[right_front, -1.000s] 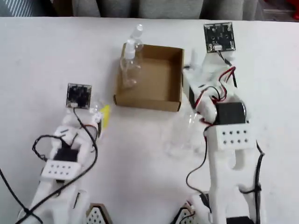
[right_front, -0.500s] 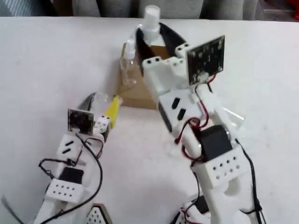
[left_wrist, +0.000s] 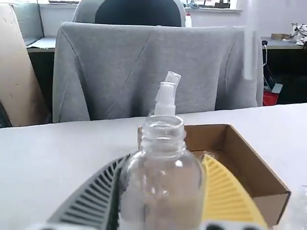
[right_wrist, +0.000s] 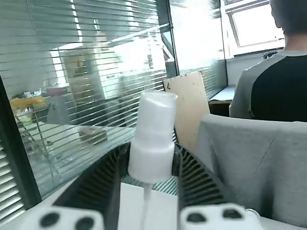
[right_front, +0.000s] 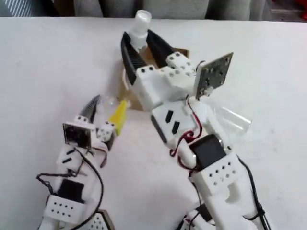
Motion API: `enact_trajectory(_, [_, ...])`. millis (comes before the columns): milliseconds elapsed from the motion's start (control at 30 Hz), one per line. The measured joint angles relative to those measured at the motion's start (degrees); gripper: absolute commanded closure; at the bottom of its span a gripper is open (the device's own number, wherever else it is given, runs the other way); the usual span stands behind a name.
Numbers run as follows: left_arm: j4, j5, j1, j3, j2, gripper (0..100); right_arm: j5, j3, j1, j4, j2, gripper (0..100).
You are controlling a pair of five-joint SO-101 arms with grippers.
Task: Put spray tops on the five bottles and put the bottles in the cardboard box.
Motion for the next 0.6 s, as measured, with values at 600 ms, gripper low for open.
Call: enact_trajectory(600, [14.95,0.35,1.85,-0.35,-12.75,98,-0.53,6.68,-5.71,-4.75,0.09,98.1])
